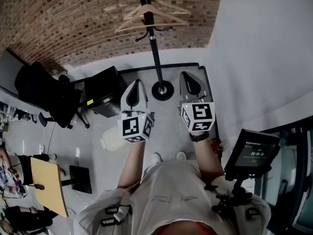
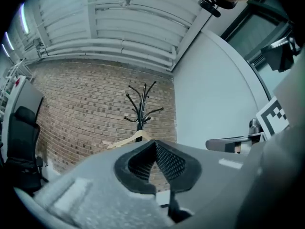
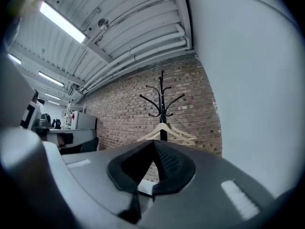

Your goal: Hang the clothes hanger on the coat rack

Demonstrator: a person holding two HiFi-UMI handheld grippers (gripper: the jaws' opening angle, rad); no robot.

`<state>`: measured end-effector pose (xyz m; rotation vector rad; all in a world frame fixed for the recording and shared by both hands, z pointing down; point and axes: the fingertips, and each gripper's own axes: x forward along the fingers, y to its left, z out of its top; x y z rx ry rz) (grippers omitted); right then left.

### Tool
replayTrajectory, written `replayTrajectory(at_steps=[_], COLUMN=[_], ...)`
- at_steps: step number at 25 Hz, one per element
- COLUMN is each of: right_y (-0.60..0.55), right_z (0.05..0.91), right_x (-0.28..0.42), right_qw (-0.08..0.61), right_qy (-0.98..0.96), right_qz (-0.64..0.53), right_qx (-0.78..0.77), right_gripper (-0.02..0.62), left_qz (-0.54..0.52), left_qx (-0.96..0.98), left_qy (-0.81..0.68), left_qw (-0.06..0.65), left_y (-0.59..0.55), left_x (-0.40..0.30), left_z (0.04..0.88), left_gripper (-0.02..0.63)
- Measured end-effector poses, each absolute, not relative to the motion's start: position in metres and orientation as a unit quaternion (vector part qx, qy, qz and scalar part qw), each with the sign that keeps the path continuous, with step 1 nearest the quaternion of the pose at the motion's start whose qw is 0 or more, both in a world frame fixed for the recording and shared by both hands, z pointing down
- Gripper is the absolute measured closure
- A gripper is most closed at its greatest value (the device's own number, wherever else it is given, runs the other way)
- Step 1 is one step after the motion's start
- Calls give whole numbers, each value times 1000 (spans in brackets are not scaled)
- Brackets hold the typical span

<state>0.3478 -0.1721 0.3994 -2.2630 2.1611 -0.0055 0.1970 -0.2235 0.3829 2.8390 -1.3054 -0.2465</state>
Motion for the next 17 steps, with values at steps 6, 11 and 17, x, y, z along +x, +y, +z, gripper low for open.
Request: replayTrajectory(at_steps=[6, 11, 17], right_y=[-191, -199, -199], right_z=[383, 375, 380], right_x=[321, 295, 285], right_qw=[-5, -2, -6], right_qy=[705, 715, 721], right_qz=[17, 32, 41], right_qx=[-709, -699, -692], right_gripper=[592, 592, 592], left_qz=[11, 39, 17], left_qx=[935, 940, 943], left_qy=[-352, -333, -329], left_qw=[44, 63, 44], left_y=[-230, -238, -239], left_x=[215, 206, 207], left_z=[415, 430, 421], left_gripper=[606, 606, 606])
